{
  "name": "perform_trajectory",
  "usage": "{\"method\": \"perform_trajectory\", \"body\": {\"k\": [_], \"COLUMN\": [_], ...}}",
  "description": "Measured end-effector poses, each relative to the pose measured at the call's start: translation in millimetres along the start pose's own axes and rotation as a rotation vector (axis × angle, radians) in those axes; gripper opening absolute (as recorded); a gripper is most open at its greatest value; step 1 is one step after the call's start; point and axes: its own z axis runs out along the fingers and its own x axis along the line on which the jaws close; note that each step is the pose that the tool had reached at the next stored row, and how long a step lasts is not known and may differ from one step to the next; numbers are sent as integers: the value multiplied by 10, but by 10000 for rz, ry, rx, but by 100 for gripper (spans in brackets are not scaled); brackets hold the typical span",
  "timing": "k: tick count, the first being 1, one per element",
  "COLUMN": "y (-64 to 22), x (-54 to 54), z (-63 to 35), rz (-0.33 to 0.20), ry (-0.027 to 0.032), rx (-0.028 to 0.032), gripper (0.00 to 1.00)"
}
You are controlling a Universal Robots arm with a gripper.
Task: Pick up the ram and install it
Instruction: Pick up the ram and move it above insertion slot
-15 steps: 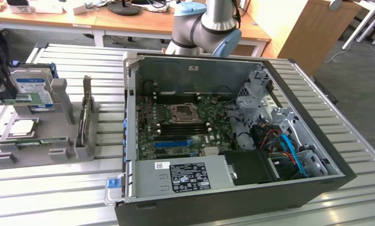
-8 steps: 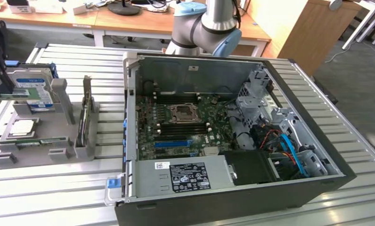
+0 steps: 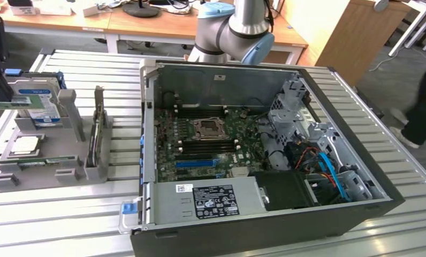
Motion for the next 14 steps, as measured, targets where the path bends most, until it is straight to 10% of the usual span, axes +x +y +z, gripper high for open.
{"method": "perform_trajectory", "body": {"k": [14], "y": [-31], "x": [-1], "z": [-27], "rz": [0], "ry": [0], "rx": [-1], "gripper": [12]}}
